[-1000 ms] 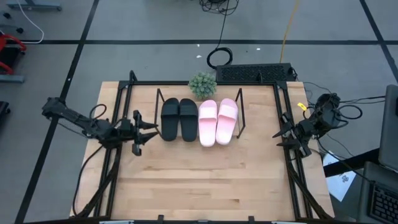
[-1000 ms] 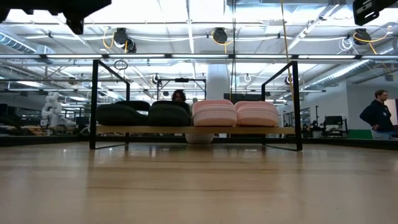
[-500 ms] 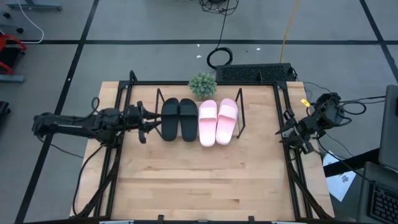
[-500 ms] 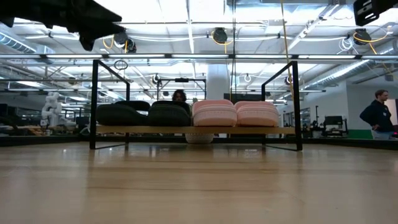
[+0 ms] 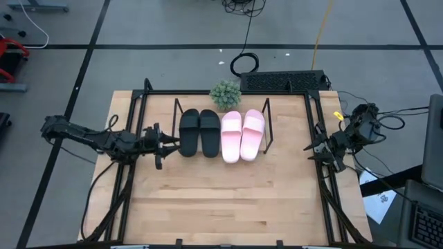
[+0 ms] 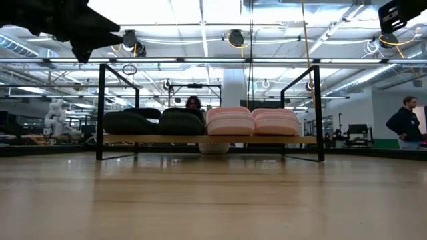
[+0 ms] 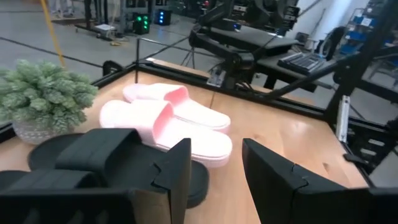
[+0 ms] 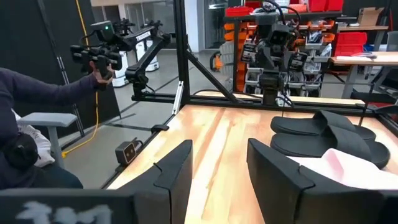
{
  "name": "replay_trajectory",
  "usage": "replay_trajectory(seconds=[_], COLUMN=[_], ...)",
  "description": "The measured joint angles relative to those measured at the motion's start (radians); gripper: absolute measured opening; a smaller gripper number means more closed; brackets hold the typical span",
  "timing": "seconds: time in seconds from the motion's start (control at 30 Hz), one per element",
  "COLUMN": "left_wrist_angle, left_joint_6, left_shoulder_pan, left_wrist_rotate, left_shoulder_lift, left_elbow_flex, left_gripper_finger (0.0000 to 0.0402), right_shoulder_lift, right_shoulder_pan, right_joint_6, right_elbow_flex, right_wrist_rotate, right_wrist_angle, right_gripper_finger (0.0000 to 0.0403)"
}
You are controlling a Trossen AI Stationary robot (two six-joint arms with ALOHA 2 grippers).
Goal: Pick and place slides into the shelf
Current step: Return to Home Position
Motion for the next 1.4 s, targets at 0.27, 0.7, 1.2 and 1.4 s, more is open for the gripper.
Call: replay_trajectory(seconds=[0.27,0.7,1.2,1.4], left_wrist_angle=[0.030,0.094,0.120,0.119], left_joint_6=[-0.003,0.051,0.053,0.043], left_shoulder_pan=[-0.114,-0.088,-0.031,-0.031], left_wrist_rotate=[-0.085,-0.127,-0.063,-0.061], left_shoulder_lift=[0.000,0.015,0.013,0.013], left_elbow_flex=[0.000,-0.001,-0.001,-0.001], left_gripper_finger=[0.0145,0.0145,0.0145,0.0145], right_shoulder_lift=[0.000,-0.001,-0.001,-0.001], right_shoulder_pan=[0.000,-0.081,-0.315,-0.458], right_joint_6=[0.019,-0.049,0.032,0.047], right_elbow_flex=[-0.158,-0.185,-0.306,-0.375], right_wrist_rotate=[-0.003,0.002,-0.140,-0.291], right_wrist_angle=[0.171,0.244,0.289,0.368], right_gripper_finger=[0.0144,0.0144,0.0144,0.0144])
